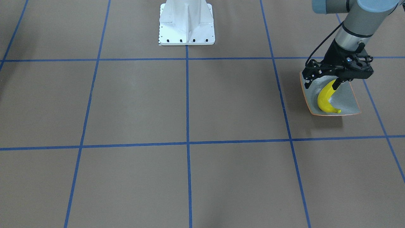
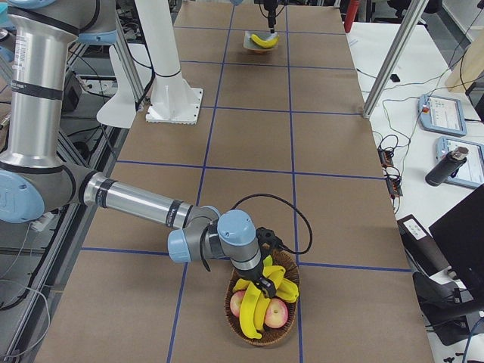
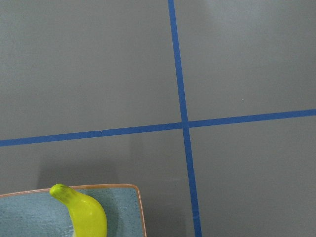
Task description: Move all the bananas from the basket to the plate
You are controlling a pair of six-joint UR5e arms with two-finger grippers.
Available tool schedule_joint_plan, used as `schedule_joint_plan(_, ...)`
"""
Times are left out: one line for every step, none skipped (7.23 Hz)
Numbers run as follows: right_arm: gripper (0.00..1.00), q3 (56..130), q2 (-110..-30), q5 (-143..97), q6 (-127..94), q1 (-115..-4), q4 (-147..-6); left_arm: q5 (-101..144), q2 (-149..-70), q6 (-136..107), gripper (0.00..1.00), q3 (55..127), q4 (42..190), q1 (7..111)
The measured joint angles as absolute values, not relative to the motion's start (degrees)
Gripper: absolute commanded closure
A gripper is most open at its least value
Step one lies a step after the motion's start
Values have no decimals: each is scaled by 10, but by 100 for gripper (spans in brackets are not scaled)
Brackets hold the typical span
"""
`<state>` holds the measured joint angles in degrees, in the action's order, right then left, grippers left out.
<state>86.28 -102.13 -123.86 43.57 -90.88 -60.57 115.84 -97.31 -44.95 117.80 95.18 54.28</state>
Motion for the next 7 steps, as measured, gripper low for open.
schedule_joint_plan(23,863,-1023,-1238,441,-908,-605,1159,-973,-449,0,1178,952,543)
schedule_joint_plan(23,861,-1025,-1236,445,-906,-605,1159,-973,-449,0,1179,952,543)
schedule_joint_plan(23,855,-1024,-1229,447,-902,-605,1159,-973,-449,0,1180,952,543)
schedule_joint_plan(23,849,-1024,-1218,446,-897,-605,1159,-973,-449,0,1180,952,543)
schedule_joint_plan(26,845,-1023,-1212,445,-893,-605,1159,-973,-449,0,1180,952,543)
schedule_joint_plan(29,841,-1023,-1210,444,-888,-605,1159,-973,-449,0,1180,952,543)
schedule_joint_plan(30,839,-1022,-1209,444,-884,-605,1159,-973,-449,0,1179,952,543)
